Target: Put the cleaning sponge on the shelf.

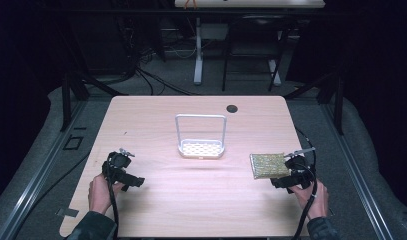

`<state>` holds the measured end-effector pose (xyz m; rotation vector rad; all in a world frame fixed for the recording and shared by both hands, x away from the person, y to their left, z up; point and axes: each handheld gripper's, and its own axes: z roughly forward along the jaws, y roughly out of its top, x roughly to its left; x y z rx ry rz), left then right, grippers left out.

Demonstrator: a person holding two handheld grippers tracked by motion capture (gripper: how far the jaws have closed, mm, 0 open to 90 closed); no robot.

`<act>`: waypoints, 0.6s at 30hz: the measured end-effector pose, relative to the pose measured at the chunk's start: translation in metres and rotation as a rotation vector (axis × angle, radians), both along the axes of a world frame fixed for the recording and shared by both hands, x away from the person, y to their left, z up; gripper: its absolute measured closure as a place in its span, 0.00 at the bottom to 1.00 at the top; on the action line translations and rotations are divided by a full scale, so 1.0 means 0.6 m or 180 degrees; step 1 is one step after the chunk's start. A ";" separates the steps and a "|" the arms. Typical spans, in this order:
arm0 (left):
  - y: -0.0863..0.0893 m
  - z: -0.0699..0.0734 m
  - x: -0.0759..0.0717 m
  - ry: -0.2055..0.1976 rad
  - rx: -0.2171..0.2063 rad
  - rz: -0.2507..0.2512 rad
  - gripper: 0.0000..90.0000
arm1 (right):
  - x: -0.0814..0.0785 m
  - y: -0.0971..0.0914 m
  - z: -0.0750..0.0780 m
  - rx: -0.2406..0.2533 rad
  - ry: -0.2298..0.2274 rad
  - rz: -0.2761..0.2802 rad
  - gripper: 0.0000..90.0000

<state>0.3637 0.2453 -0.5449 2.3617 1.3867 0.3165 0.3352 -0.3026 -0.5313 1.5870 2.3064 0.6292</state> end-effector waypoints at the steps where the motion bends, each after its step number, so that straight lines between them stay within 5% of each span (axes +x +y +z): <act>1: 0.000 0.001 0.000 -0.0027 -0.0004 -0.0006 0.01 | 0.008 0.007 0.000 -0.0055 0.0042 0.0019 0.00; 18: -0.002 0.003 -0.001 -0.0033 -0.0023 -0.0019 0.00 | 0.069 0.029 0.012 -0.0013 0.0174 -0.0034 0.00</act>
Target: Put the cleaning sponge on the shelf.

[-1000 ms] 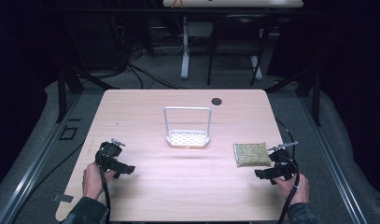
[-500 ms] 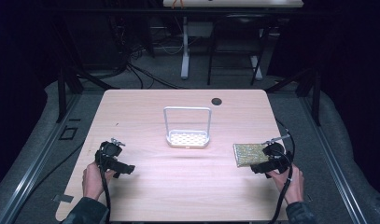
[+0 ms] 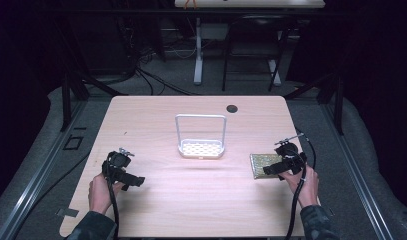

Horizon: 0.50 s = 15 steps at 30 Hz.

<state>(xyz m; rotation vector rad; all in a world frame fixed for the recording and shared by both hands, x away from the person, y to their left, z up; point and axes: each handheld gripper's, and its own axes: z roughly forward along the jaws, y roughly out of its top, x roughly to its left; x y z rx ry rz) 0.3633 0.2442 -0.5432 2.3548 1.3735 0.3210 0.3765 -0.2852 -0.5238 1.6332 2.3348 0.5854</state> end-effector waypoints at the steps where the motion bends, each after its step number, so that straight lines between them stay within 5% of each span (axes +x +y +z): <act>1: 0.000 0.000 0.000 0.0003 -0.0003 0.0000 0.00 | 0.003 0.000 -0.001 0.0012 0.0017 -0.0006 0.00; 15: 0.000 0.001 0.000 -0.0003 0.0003 0.0007 0.00 | 0.045 0.007 -0.025 -0.0076 0.0317 -0.0073 0.00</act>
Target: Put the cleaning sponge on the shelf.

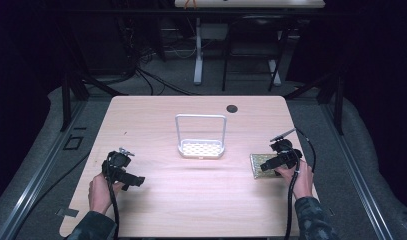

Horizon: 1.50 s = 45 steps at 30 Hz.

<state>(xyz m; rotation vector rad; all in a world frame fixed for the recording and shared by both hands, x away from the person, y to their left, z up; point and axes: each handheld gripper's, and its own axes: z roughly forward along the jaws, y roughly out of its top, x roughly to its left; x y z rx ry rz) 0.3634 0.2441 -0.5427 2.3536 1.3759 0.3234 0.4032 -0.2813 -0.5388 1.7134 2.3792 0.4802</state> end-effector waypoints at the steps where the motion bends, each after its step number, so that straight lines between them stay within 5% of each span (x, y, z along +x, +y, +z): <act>1: 0.000 0.000 0.000 0.0000 0.0000 0.0000 0.00 | 0.000 0.000 0.000 0.0000 0.0000 0.0000 0.00; 21: -0.001 0.000 -0.002 -0.0003 0.0020 -0.0015 0.00 | 0.010 -0.003 -0.026 -0.0062 0.0089 -0.0109 0.01; 45: -0.003 0.001 -0.004 0.0003 0.0058 0.0007 0.03 | 0.003 -0.012 -0.019 -0.0004 0.0047 -0.0089 0.24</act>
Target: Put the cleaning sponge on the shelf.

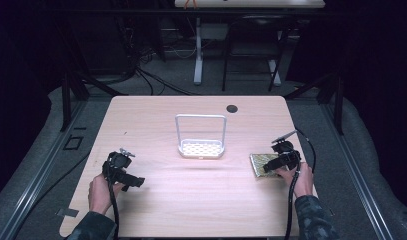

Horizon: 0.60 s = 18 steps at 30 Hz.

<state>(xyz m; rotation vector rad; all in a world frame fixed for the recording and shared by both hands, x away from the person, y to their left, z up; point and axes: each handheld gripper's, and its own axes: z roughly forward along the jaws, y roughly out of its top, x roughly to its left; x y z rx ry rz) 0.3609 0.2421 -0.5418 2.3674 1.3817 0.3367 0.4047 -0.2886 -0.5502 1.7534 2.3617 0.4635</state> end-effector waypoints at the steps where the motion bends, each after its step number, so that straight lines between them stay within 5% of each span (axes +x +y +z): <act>1: 0.000 0.000 0.000 -0.0005 0.0002 -0.0008 0.03 | 0.000 0.000 0.000 0.0005 -0.0012 0.0005 0.26; 7: -0.002 0.000 -0.001 -0.0010 0.0015 -0.0009 0.03 | -0.005 0.003 0.003 0.0067 -0.0042 0.0045 0.43; 18: -0.003 0.001 -0.001 -0.0012 0.0014 -0.0036 0.04 | -0.010 0.004 0.007 0.0107 -0.0123 0.0126 0.55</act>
